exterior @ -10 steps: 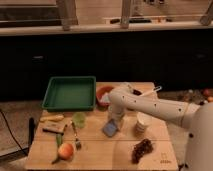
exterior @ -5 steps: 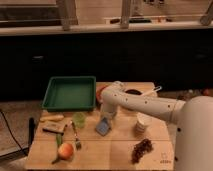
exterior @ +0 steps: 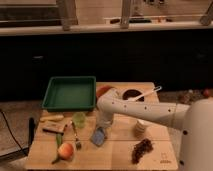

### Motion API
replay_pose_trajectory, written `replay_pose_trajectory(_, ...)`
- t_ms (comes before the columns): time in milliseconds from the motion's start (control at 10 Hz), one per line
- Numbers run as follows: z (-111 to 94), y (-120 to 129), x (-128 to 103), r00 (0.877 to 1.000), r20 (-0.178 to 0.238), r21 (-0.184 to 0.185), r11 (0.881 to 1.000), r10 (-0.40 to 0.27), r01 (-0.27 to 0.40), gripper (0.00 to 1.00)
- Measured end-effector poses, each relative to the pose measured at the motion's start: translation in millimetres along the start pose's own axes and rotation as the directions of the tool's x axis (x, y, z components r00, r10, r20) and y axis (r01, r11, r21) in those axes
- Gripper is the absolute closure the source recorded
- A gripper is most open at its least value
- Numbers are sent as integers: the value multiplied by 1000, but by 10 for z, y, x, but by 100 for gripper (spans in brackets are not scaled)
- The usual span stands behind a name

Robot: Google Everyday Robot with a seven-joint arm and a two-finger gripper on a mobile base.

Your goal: Wipe table surface with sponge

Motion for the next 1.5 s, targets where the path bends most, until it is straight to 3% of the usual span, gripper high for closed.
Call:
replay_pose_trajectory(400, -232, 538, 375, 992, -69, -13, 994, 108, -109, 100)
replay_pose_trajectory(600, -312, 489, 630, 985, -103, -1, 990, 140, -141, 100)
replay_pose_trajectory(900, -264, 170, 827, 983, -110, 9, 990, 144, -144, 100)
replay_pose_trajectory(1300, -108, -267, 532, 997, -63, 27, 999, 42, -41, 100)
replay_pose_trajectory(1500, -68, -241, 314, 999, -37, 31, 999, -8, 9, 100)
